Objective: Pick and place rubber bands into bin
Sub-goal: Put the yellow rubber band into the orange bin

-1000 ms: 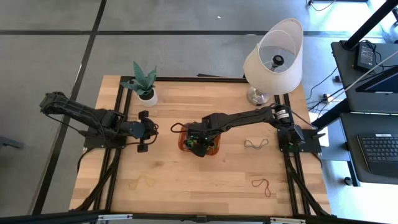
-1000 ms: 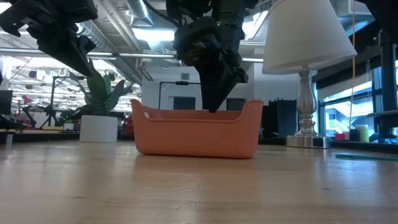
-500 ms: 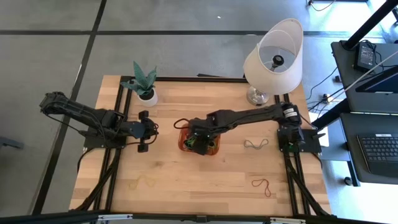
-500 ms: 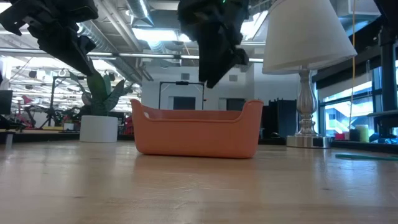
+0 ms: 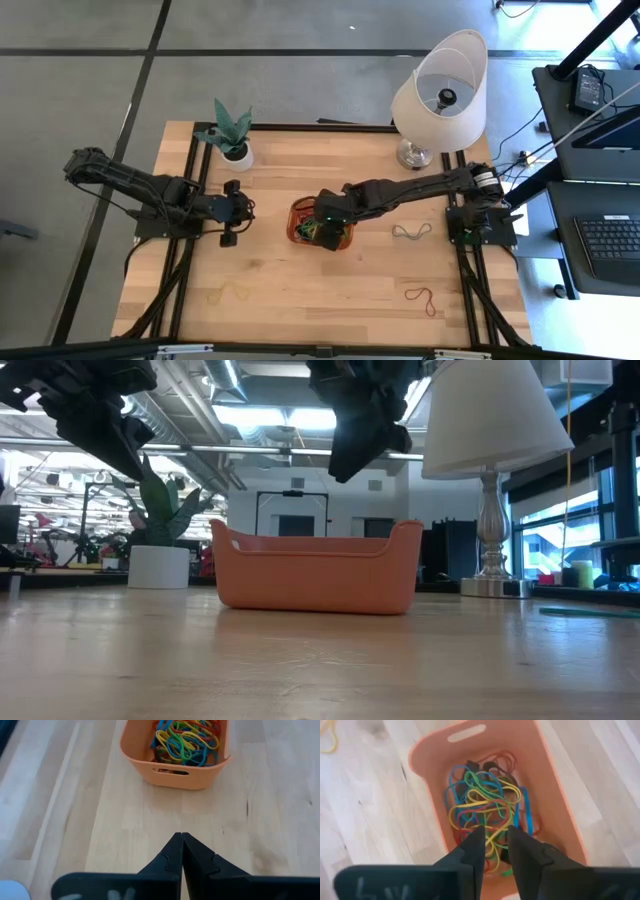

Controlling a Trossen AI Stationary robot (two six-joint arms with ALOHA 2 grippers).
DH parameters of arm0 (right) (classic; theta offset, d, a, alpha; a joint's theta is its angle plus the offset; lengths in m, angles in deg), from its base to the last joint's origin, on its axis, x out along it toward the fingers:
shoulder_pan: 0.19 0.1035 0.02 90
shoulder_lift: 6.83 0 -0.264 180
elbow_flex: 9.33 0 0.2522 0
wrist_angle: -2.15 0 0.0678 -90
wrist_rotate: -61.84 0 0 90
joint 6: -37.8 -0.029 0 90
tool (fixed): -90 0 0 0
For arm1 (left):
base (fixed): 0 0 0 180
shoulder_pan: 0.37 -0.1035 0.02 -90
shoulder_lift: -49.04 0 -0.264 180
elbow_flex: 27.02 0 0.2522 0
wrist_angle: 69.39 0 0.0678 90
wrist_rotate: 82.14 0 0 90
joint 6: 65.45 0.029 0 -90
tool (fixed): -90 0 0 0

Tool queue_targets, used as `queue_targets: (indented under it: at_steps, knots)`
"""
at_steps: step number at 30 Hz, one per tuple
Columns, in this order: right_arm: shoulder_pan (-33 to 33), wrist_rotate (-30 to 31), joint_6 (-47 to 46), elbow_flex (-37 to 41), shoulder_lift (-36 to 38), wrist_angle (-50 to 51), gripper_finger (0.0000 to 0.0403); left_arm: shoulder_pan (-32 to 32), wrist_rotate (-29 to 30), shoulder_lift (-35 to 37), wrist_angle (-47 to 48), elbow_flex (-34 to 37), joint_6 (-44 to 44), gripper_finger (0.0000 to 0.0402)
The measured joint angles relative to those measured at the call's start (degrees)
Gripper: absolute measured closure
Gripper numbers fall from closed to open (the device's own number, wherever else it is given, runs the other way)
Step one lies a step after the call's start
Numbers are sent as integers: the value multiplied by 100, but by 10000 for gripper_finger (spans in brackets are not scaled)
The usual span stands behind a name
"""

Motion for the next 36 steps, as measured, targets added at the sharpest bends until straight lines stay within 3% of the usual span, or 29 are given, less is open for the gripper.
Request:
queue_targets:
  at_steps: [7, 14, 20, 25, 31, 36]
  knots:
    - [6, -2, -155, 1712, 1135, -1734, 346, 0, 48, -1, -22, -2, -335, 399]
    - [15, -2, -441, 3711, 2952, -3170, 370, 207, 76, -418, 18, -326, -698, 399]
    - [381, 379, -965, 5110, 4695, -3358, 397, 547, 109, -1626, 528, -1266, -930, 400]
    - [791, 595, -1554, 6020, 5839, -3325, 396, 845, 111, -2768, 1481, -2336, -1479, 399]
    - [1064, 598, -2014, 6793, 6467, -3202, 400, 1337, -198, -3926, 2558, -3531, -2504, 398]
    - [1110, 586, -2079, 7073, 6509, -3243, 396, 1797, -832, -4464, 2773, -3938, -3354, 398]
